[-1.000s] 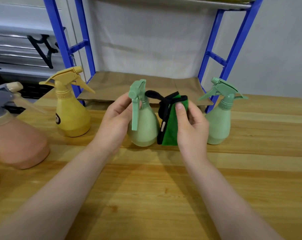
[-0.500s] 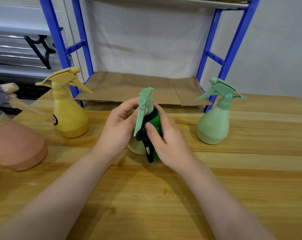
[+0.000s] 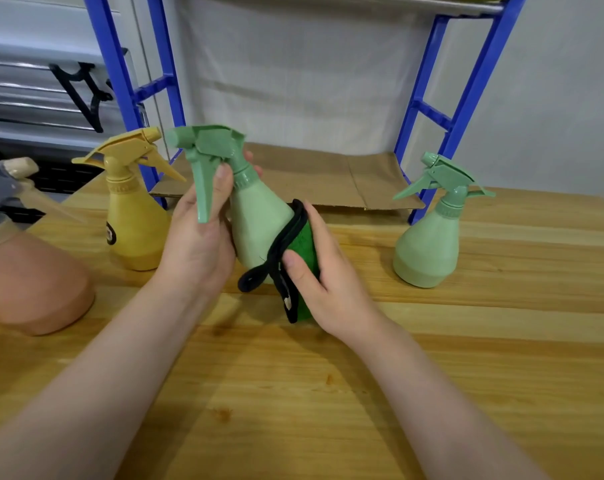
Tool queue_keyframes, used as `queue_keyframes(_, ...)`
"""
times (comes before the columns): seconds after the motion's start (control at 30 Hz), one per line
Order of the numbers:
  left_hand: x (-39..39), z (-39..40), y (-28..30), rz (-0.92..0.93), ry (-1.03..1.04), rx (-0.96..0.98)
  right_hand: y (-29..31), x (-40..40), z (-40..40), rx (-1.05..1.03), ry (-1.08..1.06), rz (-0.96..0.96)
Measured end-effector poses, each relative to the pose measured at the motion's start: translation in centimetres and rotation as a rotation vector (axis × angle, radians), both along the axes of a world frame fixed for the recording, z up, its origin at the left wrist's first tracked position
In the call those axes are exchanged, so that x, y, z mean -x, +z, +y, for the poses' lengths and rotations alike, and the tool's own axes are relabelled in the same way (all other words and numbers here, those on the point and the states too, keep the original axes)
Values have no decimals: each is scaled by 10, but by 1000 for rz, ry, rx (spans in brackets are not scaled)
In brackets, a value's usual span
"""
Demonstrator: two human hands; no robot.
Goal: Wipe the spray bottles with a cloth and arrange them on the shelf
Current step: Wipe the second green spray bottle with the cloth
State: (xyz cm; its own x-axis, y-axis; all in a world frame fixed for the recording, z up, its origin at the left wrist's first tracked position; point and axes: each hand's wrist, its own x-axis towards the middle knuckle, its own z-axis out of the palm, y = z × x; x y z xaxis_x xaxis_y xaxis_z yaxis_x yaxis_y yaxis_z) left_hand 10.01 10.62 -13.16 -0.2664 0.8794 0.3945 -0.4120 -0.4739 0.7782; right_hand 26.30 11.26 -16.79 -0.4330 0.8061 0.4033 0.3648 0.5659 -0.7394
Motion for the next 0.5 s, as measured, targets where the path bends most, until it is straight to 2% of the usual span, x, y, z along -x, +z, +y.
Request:
queue_keyframes(0.1,6,3,1,-124,-6,-8,-1,1,0,14,15,20)
queue_keyframes(0.2,8,4,1,-131,-13,-11,-1,0,0,24,18,26)
queue_keyframes(0.3,5,0,-1,31,-13,-15,-1,-1,1,36,3,3)
queue_keyframes(0.5,-8,-10,-6,233,-250,61,13,-3,-2,41,58,116)
